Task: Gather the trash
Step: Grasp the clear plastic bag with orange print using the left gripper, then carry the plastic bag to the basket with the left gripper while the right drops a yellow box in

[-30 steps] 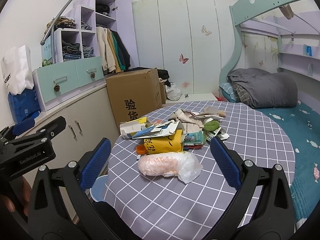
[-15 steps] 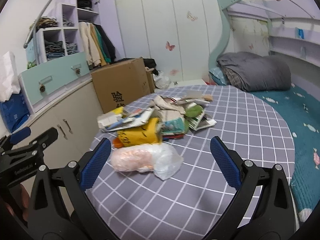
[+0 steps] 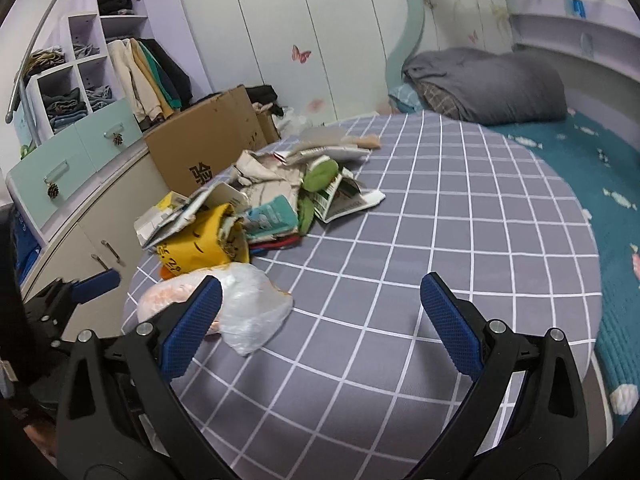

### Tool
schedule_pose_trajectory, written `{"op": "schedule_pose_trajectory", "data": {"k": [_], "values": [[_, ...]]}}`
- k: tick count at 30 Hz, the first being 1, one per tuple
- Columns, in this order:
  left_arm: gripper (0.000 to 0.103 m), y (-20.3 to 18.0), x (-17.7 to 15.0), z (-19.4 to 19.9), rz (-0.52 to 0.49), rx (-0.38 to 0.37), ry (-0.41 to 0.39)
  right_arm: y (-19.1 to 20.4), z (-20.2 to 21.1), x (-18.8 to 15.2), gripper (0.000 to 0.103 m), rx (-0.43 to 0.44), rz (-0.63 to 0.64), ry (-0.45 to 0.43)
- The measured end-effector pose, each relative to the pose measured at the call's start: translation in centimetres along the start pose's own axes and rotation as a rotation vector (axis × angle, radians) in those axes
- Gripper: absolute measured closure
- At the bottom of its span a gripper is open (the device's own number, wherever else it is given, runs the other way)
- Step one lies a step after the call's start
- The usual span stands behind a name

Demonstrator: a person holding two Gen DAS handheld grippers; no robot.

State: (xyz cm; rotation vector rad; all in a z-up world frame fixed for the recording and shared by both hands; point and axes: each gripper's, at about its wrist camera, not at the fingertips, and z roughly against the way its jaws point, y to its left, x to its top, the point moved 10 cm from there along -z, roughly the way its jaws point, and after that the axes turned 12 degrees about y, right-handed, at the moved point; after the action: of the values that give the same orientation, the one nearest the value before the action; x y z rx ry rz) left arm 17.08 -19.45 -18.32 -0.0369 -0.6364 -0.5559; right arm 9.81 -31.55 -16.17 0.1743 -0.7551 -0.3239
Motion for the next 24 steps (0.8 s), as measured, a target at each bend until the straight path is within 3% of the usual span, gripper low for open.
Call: {"op": "schedule_pose_trajectory", "data": {"k": [2,4,7,8,13,17,20,24], "values": [[0.007,-0.6,0.0,-0.7,-0.025,-0.005,0.009,-0.1,-0.5,0.0,0.006,0.012,-0.007,0.014],[0.032,-1.4,-0.2,-1.3,-0.050,-0.015,0.032,-0.1,-0.7,-0.1,0.006,0.026,-0.009,0.027],[0.049,-1.8,-0.7,-0.9,-0.050,-0.042,0.031,0.0,-0.5,0.1,0.006,0.035,-0.003,0.024],[0.060,-2.1,-0.8,-0.6,-0.059,-0.047,0.021,0.1,-0.3,0.2,0.006,0.038,-0.002,0.016],[0.066,-2.5,-0.5,2.5,-0.015,-0.140,-0.069,0.7,2.4,1.5,0.006,0.041,0.013,-0.045],[0.067,-0.4,0.0,6.1,0.088,-0.199,-0.158,2.3,4.9,3.6,0.006,0.039,0.054,-0.111],[0.067,3.3,0.4,8.1,0.201,-0.167,-0.209,4.7,5.4,5.2,0.006,0.056,0.109,-0.113],[0.067,10.1,0.6,10.0,0.379,-0.104,-0.258,9.5,4.2,7.6,0.006,0.158,0.182,-0.059]]}}
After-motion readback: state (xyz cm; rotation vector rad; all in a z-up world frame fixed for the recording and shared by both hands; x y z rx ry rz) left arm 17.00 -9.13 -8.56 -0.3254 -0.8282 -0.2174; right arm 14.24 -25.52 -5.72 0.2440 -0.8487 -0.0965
